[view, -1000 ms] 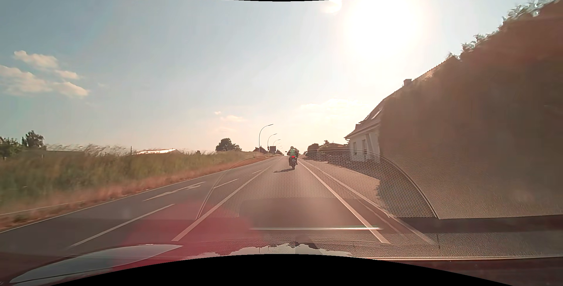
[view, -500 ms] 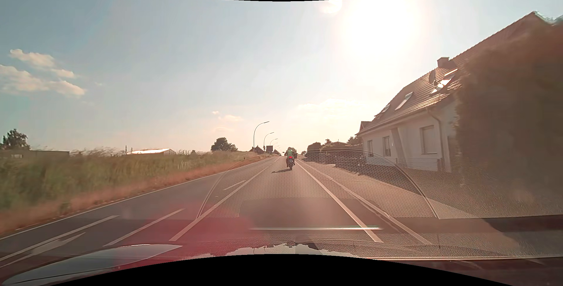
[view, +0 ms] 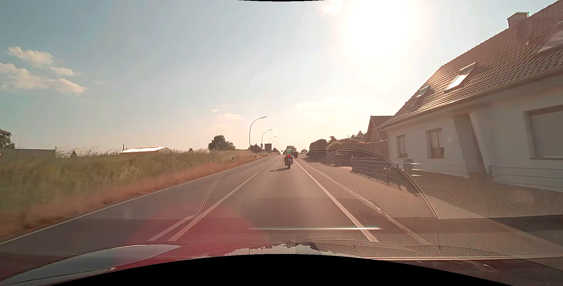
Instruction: Follow the waypoints while adhering to traffic rules and regulations
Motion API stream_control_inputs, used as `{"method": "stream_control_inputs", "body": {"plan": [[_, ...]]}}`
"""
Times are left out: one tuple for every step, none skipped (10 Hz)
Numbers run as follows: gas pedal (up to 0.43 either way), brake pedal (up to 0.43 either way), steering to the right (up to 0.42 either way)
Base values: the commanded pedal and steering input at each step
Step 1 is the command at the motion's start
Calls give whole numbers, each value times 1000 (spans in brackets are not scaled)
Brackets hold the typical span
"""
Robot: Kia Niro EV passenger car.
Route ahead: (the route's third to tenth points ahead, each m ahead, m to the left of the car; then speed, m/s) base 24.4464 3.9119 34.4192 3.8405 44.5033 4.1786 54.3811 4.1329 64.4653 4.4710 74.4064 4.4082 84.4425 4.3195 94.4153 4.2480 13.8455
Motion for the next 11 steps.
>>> {"method": "stream_control_inputs", "body": {"plan": [[280,0,-1],[287,0,-1],[311,0,-1],[311,0,-3],[299,0,-8],[299,0,-9],[299,0,-9],[299,0,-9],[299,0,-9],[287,0,-10],[287,0,-15]]}}
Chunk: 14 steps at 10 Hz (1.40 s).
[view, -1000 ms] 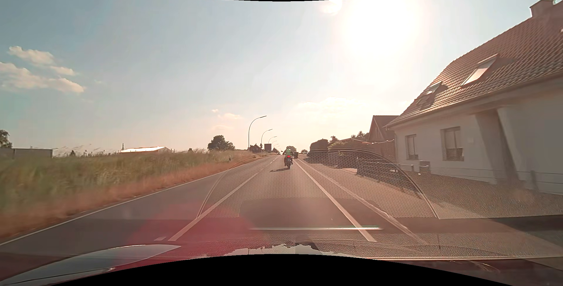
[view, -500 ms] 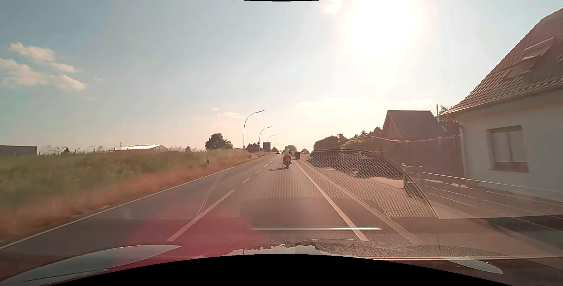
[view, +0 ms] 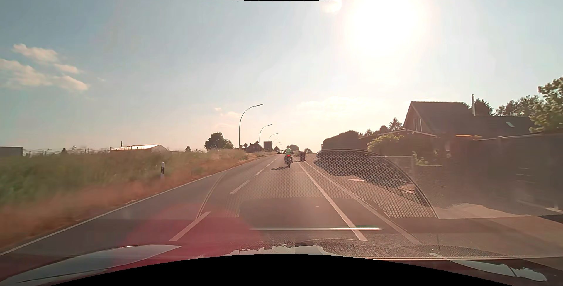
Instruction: Follow the waypoints while adhering to traffic rules and regulations
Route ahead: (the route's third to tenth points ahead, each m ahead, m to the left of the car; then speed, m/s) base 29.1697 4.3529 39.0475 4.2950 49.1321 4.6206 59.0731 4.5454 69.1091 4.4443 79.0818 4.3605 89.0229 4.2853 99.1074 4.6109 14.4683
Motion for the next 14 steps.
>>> {"method": "stream_control_inputs", "body": {"plan": [[287,0,-16],[287,0,-16],[280,0,-16],[280,0,-15],[280,0,-13],[280,0,-11],[280,0,-5],[280,0,0],[280,0,5],[280,0,6],[280,0,6],[280,0,6],[280,0,7],[280,0,7]]}}
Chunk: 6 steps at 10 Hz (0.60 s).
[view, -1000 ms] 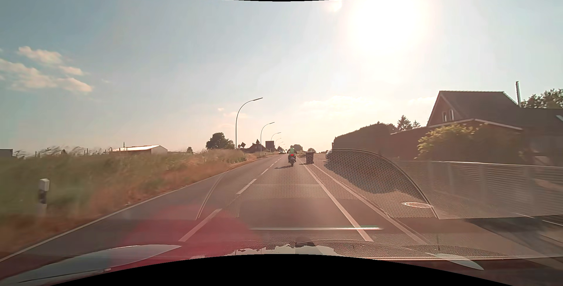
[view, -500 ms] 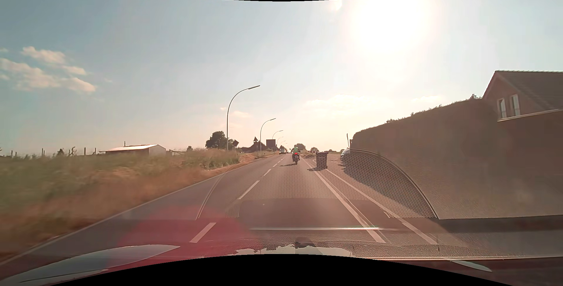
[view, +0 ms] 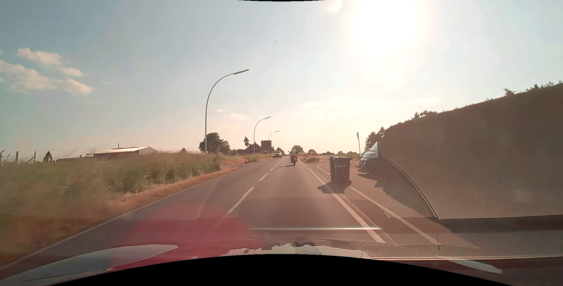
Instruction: Follow the waypoints while adhering to traffic rules and regulations
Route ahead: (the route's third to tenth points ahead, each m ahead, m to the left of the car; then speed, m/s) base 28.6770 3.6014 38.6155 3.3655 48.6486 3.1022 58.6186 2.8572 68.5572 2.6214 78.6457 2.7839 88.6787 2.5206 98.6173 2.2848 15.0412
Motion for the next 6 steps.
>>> {"method": "stream_control_inputs", "body": {"plan": [[280,0,7],[287,0,8],[299,0,8],[311,0,7],[319,0,7],[331,0,4]]}}
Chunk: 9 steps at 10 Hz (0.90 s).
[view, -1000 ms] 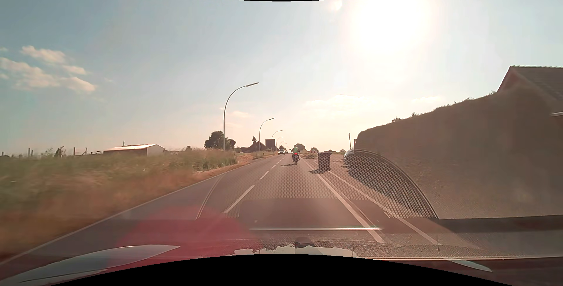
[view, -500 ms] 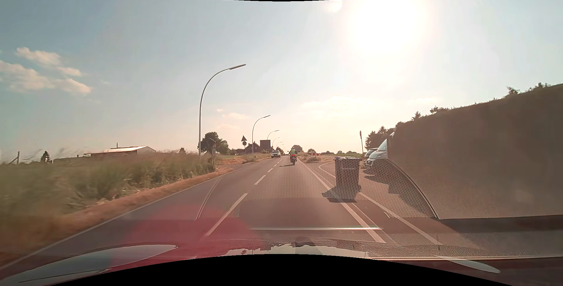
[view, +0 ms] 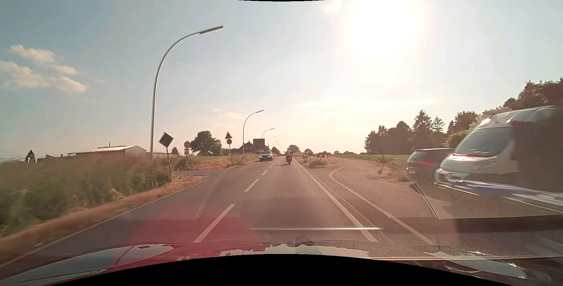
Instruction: Follow the waypoints while adhering to traffic rules and regulations
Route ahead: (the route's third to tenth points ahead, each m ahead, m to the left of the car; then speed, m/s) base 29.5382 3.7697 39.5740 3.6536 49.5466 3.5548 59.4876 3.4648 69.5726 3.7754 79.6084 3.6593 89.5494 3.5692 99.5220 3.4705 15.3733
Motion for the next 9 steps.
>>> {"method": "stream_control_inputs", "body": {"plan": [[331,0,-1],[331,0,-4],[331,0,-4],[331,0,-5],[339,0,-8],[339,0,-8],[350,0,-9],[358,0,-10],[370,0,-10]]}}
